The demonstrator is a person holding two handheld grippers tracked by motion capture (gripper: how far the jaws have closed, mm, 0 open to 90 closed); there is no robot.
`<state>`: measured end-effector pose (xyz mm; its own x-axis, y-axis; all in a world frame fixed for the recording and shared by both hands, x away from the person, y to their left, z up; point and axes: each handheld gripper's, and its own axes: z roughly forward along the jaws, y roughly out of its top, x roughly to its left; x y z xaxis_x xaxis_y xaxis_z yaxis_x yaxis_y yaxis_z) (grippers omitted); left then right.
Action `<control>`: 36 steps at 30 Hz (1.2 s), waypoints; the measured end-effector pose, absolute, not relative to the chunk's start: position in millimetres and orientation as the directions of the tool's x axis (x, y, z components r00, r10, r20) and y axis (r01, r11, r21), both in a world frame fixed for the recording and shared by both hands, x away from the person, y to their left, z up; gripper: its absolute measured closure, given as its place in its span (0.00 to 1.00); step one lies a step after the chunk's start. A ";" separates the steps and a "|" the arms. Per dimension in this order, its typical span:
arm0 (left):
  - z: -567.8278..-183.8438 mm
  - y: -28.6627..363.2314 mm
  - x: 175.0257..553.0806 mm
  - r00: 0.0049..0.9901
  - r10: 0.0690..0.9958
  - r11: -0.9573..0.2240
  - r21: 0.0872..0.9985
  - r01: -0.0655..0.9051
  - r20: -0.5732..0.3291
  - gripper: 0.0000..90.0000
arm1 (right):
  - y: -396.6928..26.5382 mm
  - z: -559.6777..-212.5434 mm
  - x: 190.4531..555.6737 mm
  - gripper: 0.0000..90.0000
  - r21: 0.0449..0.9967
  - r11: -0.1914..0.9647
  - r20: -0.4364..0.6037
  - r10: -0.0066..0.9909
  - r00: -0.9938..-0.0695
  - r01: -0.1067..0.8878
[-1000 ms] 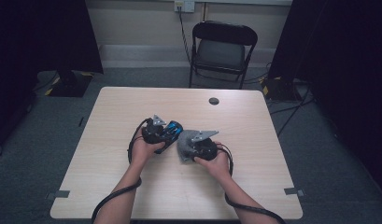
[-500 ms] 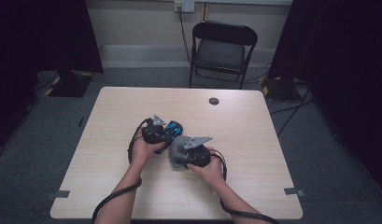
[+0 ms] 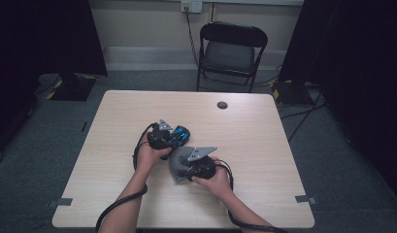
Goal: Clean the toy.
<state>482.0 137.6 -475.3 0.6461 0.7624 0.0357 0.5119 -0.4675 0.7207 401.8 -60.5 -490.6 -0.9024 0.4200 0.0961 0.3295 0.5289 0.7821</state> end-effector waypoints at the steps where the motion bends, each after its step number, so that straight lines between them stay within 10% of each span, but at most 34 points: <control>1: -475.0 137.7 482.0 0.646 0.762 -0.470 0.718 0.513 0.037 0.51 | -60.0 -490.4 400.9 0.76 0.781 0.533 0.094 0.415 -0.905 0.326; 36: -474.6 136.6 481.6 0.639 0.768 -0.462 0.715 0.525 0.027 0.51 | -43.5 -485.1 372.9 0.76 0.791 0.577 0.063 0.257 -0.964 0.205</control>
